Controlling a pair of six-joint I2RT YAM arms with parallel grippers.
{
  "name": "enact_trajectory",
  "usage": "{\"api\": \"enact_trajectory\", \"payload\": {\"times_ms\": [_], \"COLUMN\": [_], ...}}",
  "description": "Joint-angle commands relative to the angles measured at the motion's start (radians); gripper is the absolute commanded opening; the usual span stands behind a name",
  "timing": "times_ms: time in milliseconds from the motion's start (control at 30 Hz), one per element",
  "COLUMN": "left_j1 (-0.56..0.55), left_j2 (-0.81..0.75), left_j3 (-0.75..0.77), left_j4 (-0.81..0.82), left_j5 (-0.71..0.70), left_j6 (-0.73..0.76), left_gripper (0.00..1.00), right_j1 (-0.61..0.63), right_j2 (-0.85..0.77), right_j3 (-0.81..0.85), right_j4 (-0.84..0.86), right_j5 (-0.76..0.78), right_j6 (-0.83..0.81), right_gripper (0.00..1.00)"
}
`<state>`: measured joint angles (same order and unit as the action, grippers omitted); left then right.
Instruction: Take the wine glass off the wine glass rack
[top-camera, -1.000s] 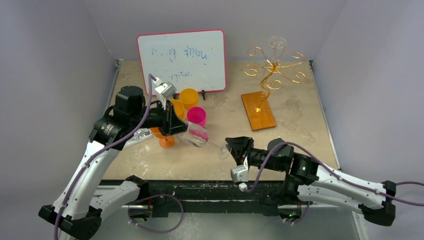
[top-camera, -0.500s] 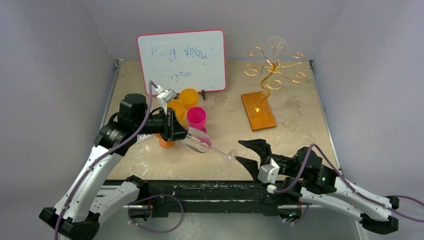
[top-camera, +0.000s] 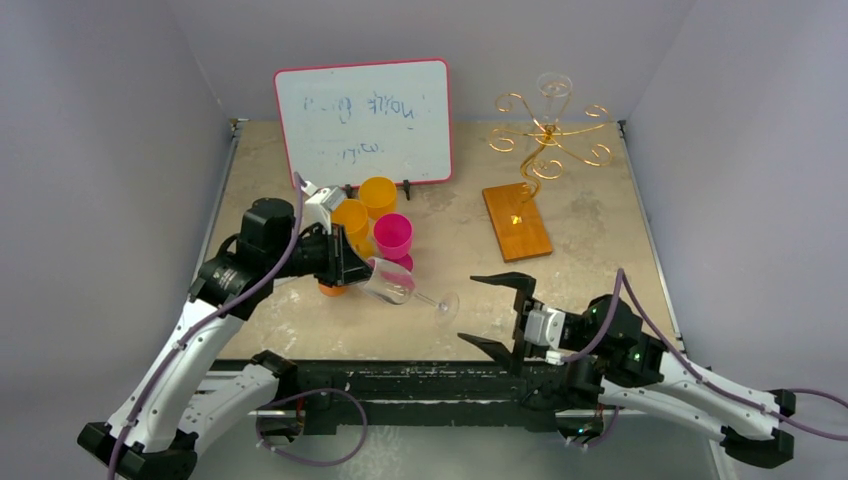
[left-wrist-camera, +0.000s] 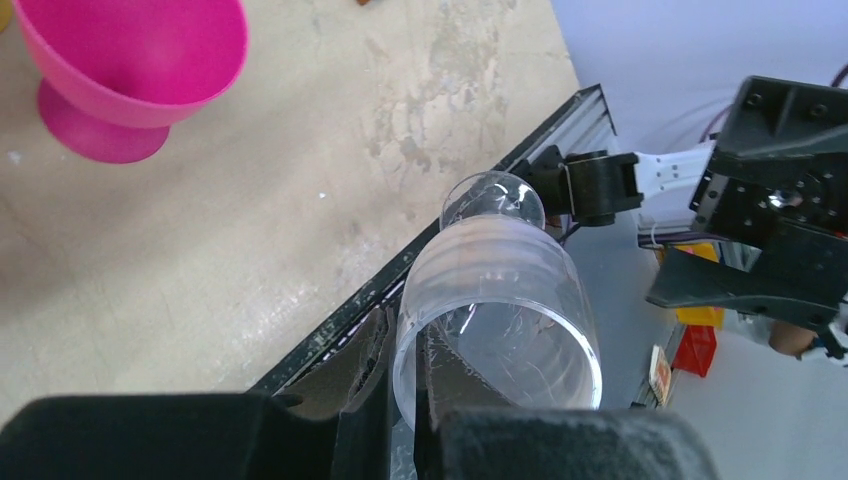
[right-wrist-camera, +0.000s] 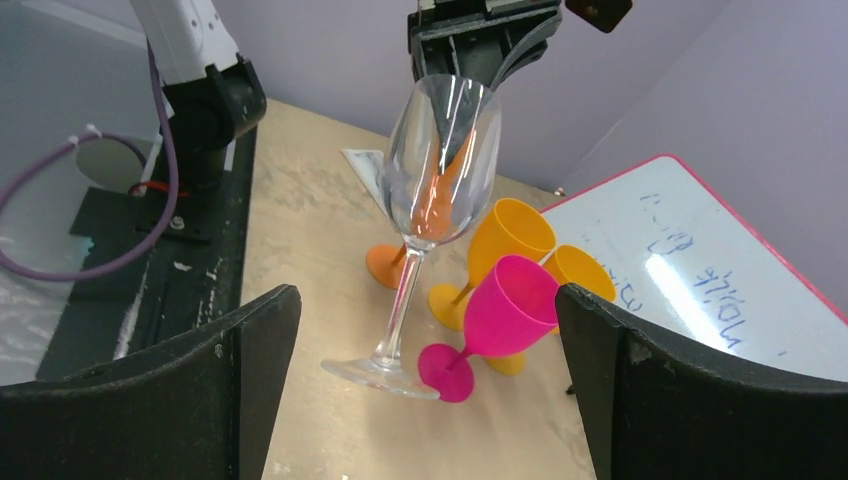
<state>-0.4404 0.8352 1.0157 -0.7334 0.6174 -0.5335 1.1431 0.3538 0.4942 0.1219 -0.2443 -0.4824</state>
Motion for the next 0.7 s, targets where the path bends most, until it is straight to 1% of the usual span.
{"api": "enact_trajectory", "payload": {"times_ms": [0, 133, 167, 233, 300, 367, 400, 433, 467, 533, 567, 633, 667], "left_j1": [0.000, 0.000, 0.000, 0.001, -0.001, -0.001, -0.004, -0.009, -0.012, -0.019, -0.022, -0.031, -0.040], "left_j2": [-0.003, 0.000, 0.000, 0.007, 0.025, 0.044, 0.048, 0.046, 0.043, 0.029, 0.022, 0.022, 0.032], "left_j3": [0.049, 0.070, 0.074, 0.091, 0.099, 0.096, 0.102, 0.111, 0.120, 0.142, 0.143, 0.136, 0.132], "left_j4": [-0.002, 0.002, -0.006, -0.060, -0.115, -0.145, -0.162, -0.174, -0.198, -0.228, -0.228, -0.237, -0.246], "left_j5": [-0.042, -0.046, -0.072, -0.182, -0.241, -0.178, -0.172, -0.196, -0.225, -0.297, -0.326, -0.383, -0.400], "left_j6": [0.010, -0.013, -0.015, -0.012, 0.005, 0.019, 0.021, 0.019, 0.018, 0.015, 0.004, -0.014, -0.015], "left_gripper": [0.00, 0.00, 0.00, 0.00, 0.00, 0.00, 0.00, 0.00, 0.00, 0.00, 0.00, 0.00, 0.00], "right_j1": [0.002, 0.001, 0.002, 0.002, 0.002, 0.001, 0.002, 0.000, 0.001, 0.000, 0.000, 0.001, 0.001], "right_j2": [-0.012, -0.028, -0.030, -0.030, -0.032, -0.032, -0.028, -0.025, -0.017, -0.001, 0.005, 0.009, 0.012], "right_j3": [-0.018, -0.008, 0.001, 0.014, 0.018, 0.024, 0.031, 0.041, 0.054, 0.089, 0.102, 0.111, 0.114], "right_j4": [0.094, 0.045, 0.033, 0.023, 0.028, -0.004, -0.077, -0.121, -0.191, -0.336, -0.383, -0.399, -0.428], "right_j5": [0.044, 0.110, 0.128, 0.167, 0.251, 0.379, 0.474, 0.508, 0.605, 0.745, 0.748, 0.712, 0.732], "right_j6": [0.122, 0.155, 0.177, 0.247, 0.371, 0.545, 0.701, 0.767, 0.883, 1.141, 1.213, 1.190, 1.212], "right_gripper": [1.00, 1.00, 1.00, 1.00, 1.00, 1.00, 1.00, 1.00, 1.00, 1.00, 1.00, 1.00, 1.00]}}
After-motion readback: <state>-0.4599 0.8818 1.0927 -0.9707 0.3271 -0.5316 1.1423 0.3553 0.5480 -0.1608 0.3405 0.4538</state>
